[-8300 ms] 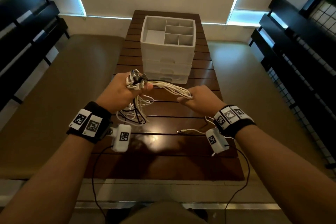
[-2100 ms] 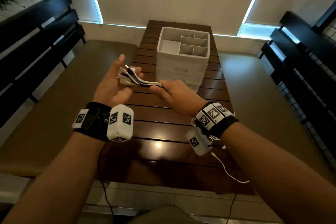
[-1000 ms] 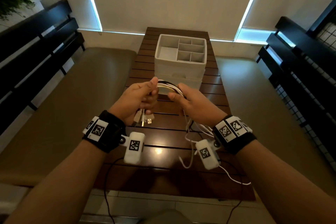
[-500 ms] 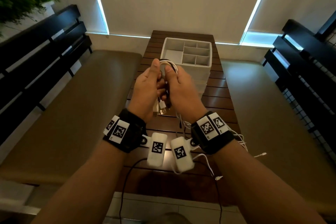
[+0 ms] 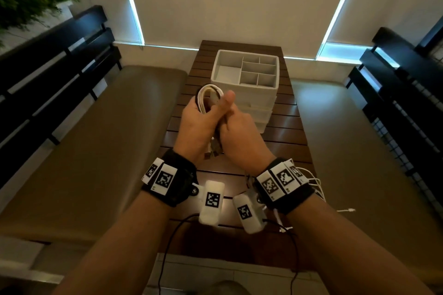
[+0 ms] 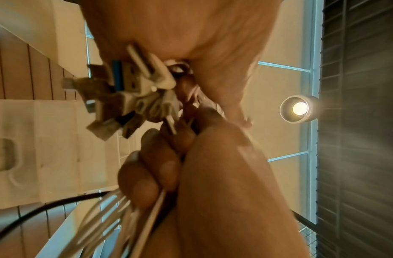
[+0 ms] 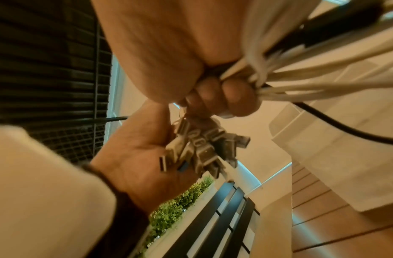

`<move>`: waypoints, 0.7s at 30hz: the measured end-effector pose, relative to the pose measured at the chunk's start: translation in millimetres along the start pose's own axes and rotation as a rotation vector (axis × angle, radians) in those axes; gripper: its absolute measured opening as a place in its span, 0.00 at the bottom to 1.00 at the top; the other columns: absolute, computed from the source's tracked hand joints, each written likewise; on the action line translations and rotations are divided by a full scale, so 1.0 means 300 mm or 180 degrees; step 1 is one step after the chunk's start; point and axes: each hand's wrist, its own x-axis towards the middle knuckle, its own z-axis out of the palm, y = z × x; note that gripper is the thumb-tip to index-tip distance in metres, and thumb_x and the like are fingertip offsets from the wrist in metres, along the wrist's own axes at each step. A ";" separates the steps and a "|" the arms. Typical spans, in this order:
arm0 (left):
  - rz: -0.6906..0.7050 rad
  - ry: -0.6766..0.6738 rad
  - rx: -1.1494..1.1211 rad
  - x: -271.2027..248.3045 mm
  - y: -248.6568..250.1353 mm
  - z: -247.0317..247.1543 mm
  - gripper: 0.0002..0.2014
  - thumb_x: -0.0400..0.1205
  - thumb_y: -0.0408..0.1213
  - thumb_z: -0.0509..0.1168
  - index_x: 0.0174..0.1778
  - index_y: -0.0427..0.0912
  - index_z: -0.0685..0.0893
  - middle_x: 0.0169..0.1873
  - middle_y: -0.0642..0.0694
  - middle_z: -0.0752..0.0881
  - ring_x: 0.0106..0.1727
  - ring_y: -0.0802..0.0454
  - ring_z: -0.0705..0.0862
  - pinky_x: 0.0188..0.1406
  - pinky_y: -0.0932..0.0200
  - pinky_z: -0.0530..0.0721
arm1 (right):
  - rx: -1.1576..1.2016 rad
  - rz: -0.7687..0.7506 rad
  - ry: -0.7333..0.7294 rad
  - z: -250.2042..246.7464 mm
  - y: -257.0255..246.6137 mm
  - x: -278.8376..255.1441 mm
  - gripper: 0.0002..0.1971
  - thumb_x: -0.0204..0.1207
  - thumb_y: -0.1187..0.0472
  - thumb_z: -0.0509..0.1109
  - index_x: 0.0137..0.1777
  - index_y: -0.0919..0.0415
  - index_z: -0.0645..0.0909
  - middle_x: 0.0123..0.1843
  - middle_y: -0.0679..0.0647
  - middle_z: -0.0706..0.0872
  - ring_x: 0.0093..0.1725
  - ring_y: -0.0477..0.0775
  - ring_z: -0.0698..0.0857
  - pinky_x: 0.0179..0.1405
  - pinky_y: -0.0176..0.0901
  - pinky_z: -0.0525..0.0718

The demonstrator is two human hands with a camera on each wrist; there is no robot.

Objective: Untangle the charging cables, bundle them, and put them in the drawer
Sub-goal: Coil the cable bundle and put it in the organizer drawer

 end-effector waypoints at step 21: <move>-0.0367 0.0539 -0.0379 0.041 0.043 -0.003 0.12 0.83 0.35 0.75 0.35 0.42 0.81 0.24 0.50 0.76 0.23 0.55 0.75 0.23 0.61 0.77 | 0.0194 0.0496 -0.0083 0.006 0.052 -0.139 0.22 0.82 0.34 0.69 0.60 0.52 0.72 0.50 0.50 0.84 0.42 0.45 0.85 0.45 0.57 0.88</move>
